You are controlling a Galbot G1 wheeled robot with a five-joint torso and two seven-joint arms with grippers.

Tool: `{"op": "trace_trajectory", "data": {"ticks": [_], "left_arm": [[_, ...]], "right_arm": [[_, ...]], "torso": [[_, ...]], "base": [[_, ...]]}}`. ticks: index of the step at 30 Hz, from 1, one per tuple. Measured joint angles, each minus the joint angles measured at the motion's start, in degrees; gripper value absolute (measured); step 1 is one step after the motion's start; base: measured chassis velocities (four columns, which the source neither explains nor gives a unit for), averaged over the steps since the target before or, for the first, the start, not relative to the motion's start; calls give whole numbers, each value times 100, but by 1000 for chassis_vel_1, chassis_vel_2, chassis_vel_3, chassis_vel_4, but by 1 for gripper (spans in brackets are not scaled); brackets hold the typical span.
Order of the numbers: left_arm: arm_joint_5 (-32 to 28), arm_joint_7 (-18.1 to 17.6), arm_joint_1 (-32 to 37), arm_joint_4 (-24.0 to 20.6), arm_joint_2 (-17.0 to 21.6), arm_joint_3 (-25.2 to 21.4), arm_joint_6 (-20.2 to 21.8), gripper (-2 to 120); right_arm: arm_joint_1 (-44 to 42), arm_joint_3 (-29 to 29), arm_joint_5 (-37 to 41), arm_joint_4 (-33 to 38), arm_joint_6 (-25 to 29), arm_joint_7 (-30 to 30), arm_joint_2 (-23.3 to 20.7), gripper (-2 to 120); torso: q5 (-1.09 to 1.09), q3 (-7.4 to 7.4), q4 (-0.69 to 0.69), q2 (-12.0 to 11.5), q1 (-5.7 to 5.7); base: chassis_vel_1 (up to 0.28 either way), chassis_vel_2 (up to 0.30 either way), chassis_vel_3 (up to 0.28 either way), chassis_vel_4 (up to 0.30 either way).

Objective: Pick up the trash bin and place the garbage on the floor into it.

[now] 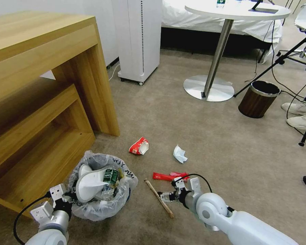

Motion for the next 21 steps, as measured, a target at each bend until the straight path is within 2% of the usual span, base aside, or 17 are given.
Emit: {"op": "trace_trajectory", "data": {"ticks": [7, 11, 21], "left_arm": [[5, 0, -92, 64, 19, 23, 0, 1], [10, 0, -114, 76, 13, 38, 15, 1], [13, -79, -117, 176, 97, -87, 107, 1]], "right_arm": [[295, -306, -440, -447, -104, -306, -37, 100], [618, -752, -746, -885, 71, -558, 10, 99], [760, -1048, -958, -1190, 188, -633, 163, 96]], "torso": [[1, 0, 1, 0, 0], [1, 0, 1, 0, 0], [1, 0, 1, 0, 0]], "base": [[0, 0, 0, 0], [0, 0, 0, 0], [0, 0, 0, 0]]}}
